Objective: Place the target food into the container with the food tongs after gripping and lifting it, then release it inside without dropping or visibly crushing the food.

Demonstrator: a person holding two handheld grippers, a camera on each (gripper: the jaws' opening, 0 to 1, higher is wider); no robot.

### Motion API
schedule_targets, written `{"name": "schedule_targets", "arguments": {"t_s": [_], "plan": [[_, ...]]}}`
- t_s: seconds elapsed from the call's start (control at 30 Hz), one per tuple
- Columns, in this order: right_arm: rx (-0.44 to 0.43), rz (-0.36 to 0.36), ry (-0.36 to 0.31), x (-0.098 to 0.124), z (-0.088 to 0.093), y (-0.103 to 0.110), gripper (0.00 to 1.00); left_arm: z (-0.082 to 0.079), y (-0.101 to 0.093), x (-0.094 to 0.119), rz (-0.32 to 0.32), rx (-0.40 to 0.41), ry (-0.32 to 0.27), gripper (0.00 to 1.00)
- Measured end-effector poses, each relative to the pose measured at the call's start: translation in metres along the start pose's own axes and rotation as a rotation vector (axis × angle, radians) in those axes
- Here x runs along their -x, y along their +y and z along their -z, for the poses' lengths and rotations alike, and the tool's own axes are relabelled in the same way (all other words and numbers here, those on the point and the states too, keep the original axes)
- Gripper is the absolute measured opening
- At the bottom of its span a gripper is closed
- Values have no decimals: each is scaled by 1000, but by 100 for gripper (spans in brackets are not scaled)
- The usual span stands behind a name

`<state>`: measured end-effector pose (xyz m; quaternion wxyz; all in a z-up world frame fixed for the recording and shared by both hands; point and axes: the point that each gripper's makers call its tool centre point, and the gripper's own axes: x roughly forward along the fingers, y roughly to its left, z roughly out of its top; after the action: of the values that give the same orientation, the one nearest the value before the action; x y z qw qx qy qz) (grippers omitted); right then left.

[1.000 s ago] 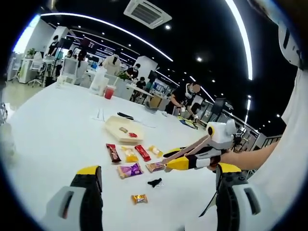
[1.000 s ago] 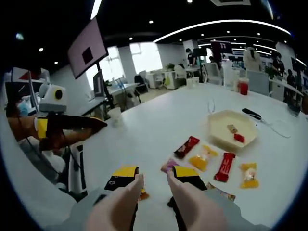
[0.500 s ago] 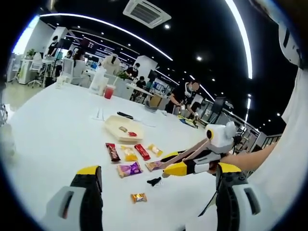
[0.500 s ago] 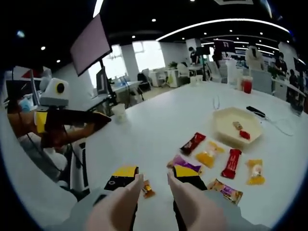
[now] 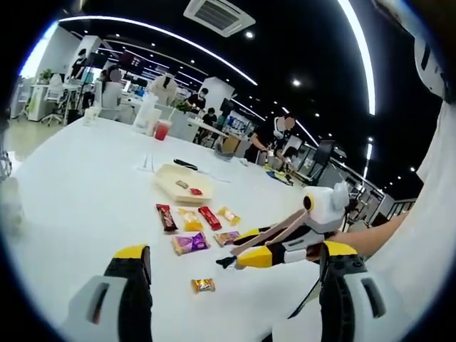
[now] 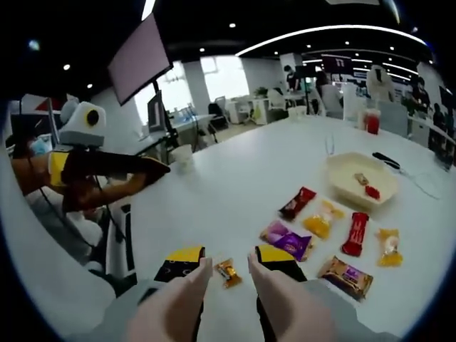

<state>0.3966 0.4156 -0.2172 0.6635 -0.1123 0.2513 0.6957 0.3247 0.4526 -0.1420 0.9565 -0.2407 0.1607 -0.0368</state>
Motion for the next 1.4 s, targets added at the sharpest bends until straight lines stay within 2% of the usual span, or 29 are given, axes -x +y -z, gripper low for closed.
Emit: {"name": "schedule_targets", "arguments": {"t_s": [0.43,0.77,1.4], "plan": [[64,-41,50,-14,13,15,27,0,1,3,-10,5,-5,99],[91,-56,71,-26,20,13,27,-4,4,4,-24,7,-11,99],[122,-67,97,-34,32,14,27,3,5,11,-53,22,-13,99]]}}
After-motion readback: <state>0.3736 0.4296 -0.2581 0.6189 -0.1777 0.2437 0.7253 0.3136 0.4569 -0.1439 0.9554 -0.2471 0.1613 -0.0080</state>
